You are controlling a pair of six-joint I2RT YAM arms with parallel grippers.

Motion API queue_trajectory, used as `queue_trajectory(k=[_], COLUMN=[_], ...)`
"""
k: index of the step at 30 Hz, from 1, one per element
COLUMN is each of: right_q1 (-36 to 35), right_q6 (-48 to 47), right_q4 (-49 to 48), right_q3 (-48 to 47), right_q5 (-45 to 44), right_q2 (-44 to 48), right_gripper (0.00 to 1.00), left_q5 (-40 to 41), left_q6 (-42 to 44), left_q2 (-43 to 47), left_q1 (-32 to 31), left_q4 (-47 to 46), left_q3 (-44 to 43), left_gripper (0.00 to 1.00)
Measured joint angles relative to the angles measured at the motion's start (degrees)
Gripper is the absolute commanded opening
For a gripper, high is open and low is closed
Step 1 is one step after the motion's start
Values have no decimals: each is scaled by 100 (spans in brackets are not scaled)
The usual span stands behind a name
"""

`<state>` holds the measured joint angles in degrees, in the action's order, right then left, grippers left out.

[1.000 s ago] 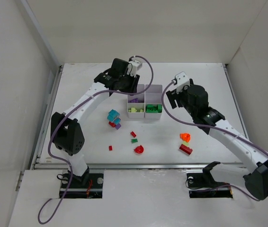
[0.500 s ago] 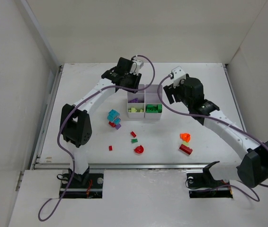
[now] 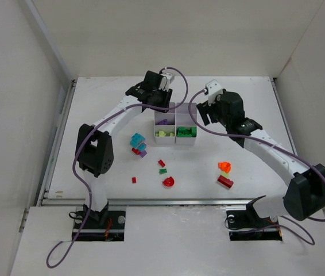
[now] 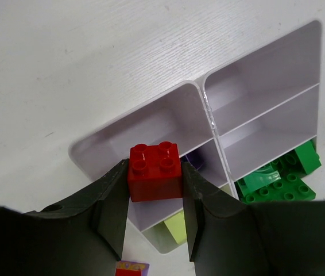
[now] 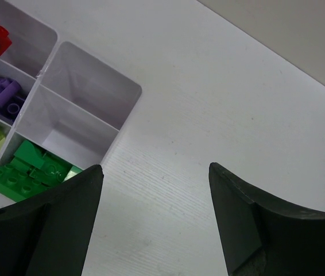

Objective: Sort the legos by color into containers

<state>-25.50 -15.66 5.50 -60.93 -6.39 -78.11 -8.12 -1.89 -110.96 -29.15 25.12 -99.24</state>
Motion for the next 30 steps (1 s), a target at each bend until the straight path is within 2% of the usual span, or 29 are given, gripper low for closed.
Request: queue_trajectory(k=[26, 27, 28, 30], right_q1=[4, 4, 4, 4], right_q6=[22, 22, 22, 22], right_q4=[0, 0, 0, 2], right_q3=[11, 22, 37, 68], right_q5=[-26, -26, -26, -26], right_q2=[219, 221, 223, 227], right_gripper=[80, 80, 80, 80], left_q5=[131, 144, 157, 181], left_q6=[-103, -107, -114, -120], left_q2=[-142, -142, -142, -144], left_q1=[0, 0, 0, 0], left_q4=[-175, -175, -175, -175], left_q3=[0, 0, 0, 0], left_gripper=[0, 4, 19, 37])
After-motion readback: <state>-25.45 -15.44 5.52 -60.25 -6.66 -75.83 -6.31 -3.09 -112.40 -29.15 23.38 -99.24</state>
